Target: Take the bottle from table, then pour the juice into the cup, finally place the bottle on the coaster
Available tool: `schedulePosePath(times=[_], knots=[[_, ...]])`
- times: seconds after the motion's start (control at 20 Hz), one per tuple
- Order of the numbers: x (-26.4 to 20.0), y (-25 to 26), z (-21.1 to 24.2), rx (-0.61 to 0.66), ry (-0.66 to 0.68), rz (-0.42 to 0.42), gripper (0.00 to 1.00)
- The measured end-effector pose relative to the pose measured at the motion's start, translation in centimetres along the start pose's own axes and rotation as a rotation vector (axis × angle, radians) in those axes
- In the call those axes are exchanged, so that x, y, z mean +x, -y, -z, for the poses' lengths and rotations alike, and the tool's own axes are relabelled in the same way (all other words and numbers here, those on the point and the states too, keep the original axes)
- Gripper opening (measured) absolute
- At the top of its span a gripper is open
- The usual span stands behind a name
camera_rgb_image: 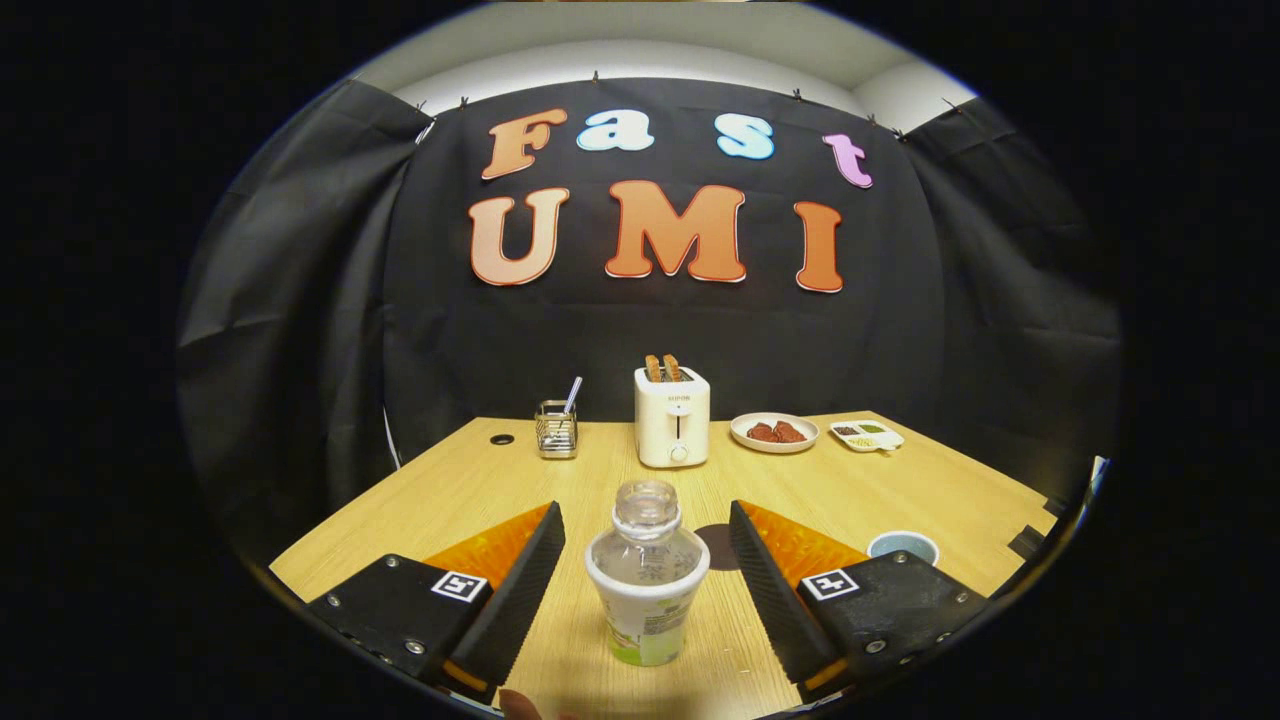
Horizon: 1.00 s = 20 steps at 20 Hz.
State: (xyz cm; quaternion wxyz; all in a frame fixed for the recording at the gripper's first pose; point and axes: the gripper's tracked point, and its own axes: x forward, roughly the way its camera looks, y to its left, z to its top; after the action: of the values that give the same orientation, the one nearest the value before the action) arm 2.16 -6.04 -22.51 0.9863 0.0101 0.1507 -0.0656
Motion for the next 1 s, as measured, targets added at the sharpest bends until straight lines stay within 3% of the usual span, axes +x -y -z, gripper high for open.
schedulePosePath(times=[1.0], knots=[[3.1,-0.3,8.6,-0.011,-0.147,-0.006,0.96]])
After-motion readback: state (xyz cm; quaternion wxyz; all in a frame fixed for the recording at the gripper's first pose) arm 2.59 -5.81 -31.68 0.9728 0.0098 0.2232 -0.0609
